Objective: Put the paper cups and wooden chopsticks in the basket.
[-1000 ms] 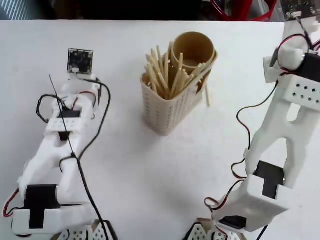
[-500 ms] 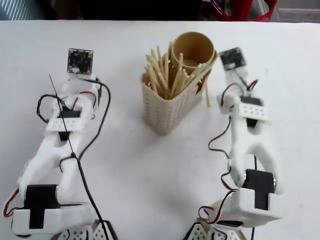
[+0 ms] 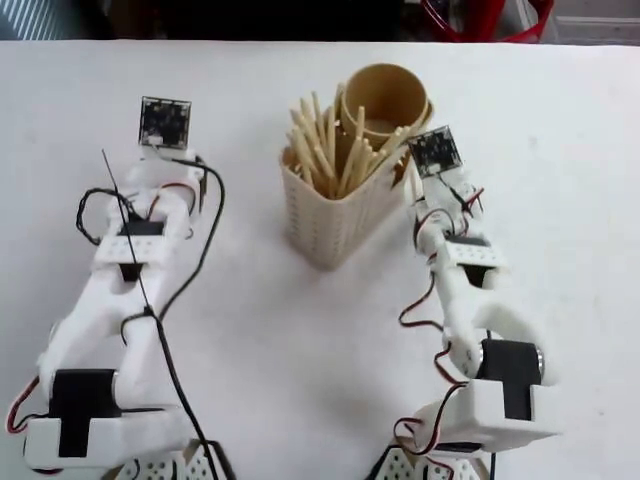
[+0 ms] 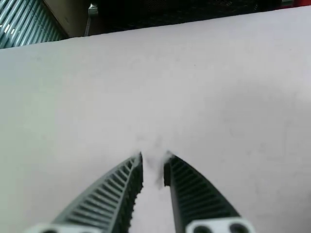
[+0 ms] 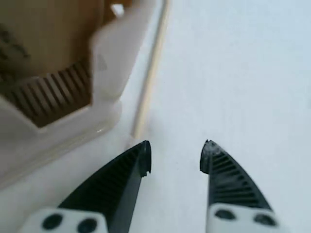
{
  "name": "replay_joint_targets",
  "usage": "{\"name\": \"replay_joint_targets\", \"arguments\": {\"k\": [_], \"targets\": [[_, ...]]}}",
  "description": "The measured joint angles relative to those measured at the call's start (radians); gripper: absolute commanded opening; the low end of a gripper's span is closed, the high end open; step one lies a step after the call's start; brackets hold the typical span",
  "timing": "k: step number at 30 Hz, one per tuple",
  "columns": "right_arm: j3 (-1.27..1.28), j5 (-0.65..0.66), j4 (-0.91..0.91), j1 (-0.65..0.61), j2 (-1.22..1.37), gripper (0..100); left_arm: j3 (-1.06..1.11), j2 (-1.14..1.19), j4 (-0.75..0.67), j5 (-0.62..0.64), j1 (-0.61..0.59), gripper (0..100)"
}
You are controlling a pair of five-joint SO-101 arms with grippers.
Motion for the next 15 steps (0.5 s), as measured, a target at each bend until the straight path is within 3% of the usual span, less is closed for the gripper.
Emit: {"name": "replay_joint_targets", "arguments": {"k": [7,15], "targets": [[0.032,-0.002,-0.126,-0.008,0.043,17.0,0.000,0.000,0.000,0.000,0.000,9],[-0.015,-0.011,-0.127,-0.005,0.106,16.9,0.000,0.000,0.000,0.000,0.000,9]]}}
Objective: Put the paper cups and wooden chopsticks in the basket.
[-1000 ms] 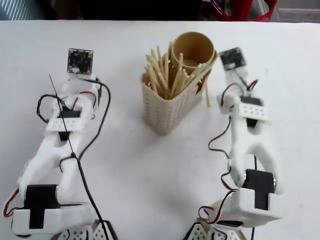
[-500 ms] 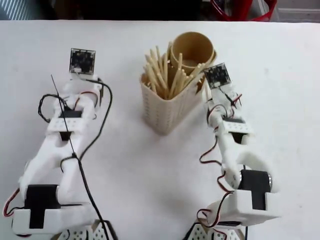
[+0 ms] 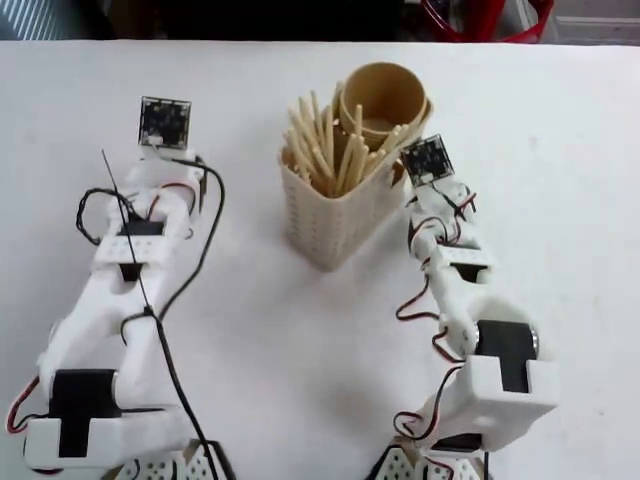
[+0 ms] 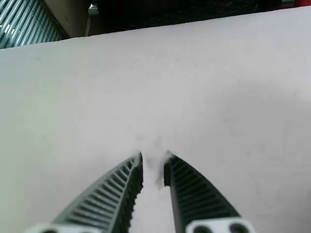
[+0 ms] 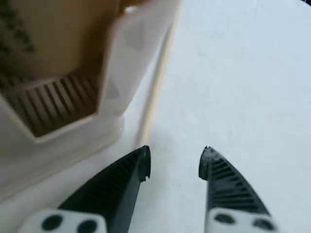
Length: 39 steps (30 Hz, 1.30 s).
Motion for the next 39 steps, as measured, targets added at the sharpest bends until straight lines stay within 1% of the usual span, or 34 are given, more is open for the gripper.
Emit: {"name": "replay_joint_targets", "arguments": {"k": [5,9,19,25,33,39], "targets": [[-0.008,-0.137,0.000,0.031,0.000,16.9,0.000,0.000,0.000,0.000,0.000,9],[-0.012,-0.172,0.000,0.044,0.014,16.9,0.000,0.000,0.000,0.000,0.000,9],[-0.006,-0.180,-0.003,0.041,0.015,17.3,0.000,0.000,0.000,0.000,0.000,9],[-0.006,-0.180,-0.003,-0.011,0.031,17.3,0.000,0.000,0.000,0.000,0.000,9],[-0.006,-0.181,-0.003,-0.021,0.031,17.1,0.000,0.000,0.000,0.000,0.000,9],[-0.006,-0.149,-0.003,-0.026,0.031,17.3,0.000,0.000,0.000,0.000,0.000,9]]}}
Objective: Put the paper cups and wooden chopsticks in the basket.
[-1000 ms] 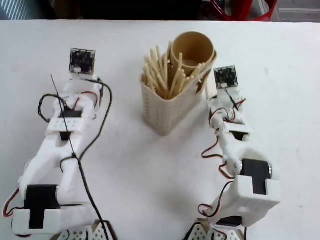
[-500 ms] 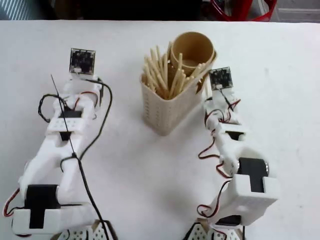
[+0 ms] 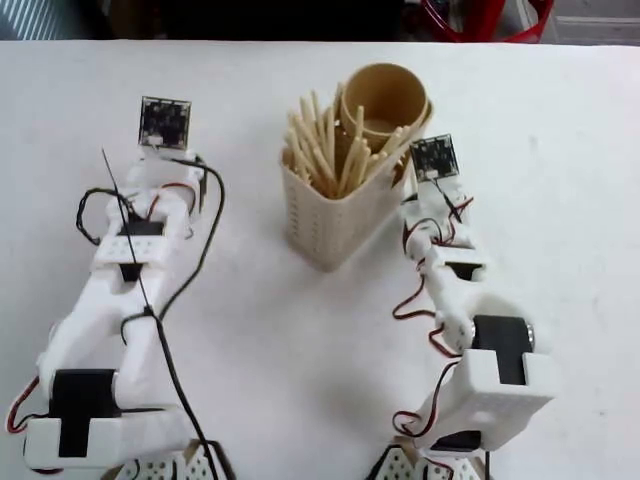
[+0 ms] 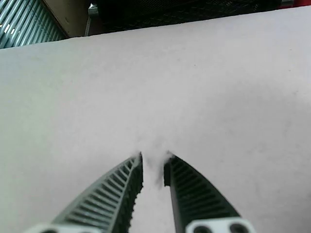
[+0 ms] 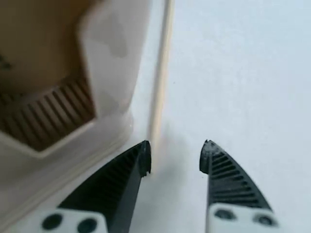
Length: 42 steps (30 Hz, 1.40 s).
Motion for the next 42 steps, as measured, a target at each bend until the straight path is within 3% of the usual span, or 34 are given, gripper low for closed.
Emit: {"name": "replay_joint_targets", "arguments": {"k": [18,27,42], "targets": [[0.000,0.000,0.000,0.061,0.000,16.7,0.000,0.000,0.000,0.000,0.000,9],[0.040,-0.002,0.000,0.086,-0.018,1.9,0.000,0.000,0.000,0.000,0.000,9],[0.176,-0.218,0.000,0.203,-0.259,2.4,0.000,0.000,0.000,0.000,0.000,9]]}}
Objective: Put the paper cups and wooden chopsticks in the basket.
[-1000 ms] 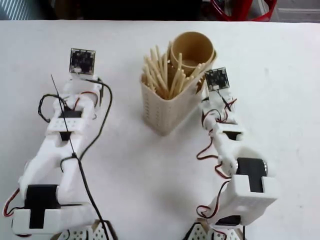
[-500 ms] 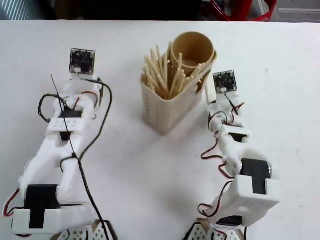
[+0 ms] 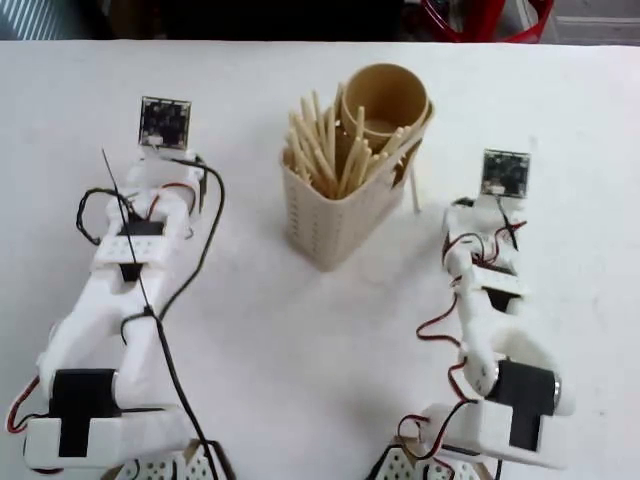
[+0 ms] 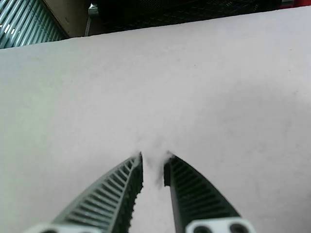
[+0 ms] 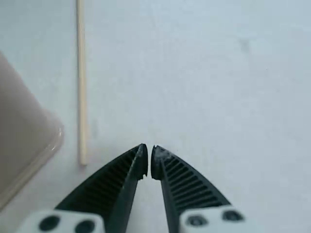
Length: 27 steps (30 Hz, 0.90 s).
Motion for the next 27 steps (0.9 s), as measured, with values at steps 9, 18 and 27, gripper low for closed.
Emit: {"name": "replay_joint_targets", "arguments": {"k": [9,18,27], "targets": [[0.017,-0.160,0.017,-0.035,-0.196,2.4,0.000,0.000,0.000,0.000,0.000,9],[0.021,-0.226,0.316,-0.180,-0.408,2.4,-0.021,0.000,0.005,0.000,0.057,10],[0.021,-0.371,0.522,-0.264,-0.563,2.4,-0.137,0.000,0.226,0.000,0.135,10]]}}
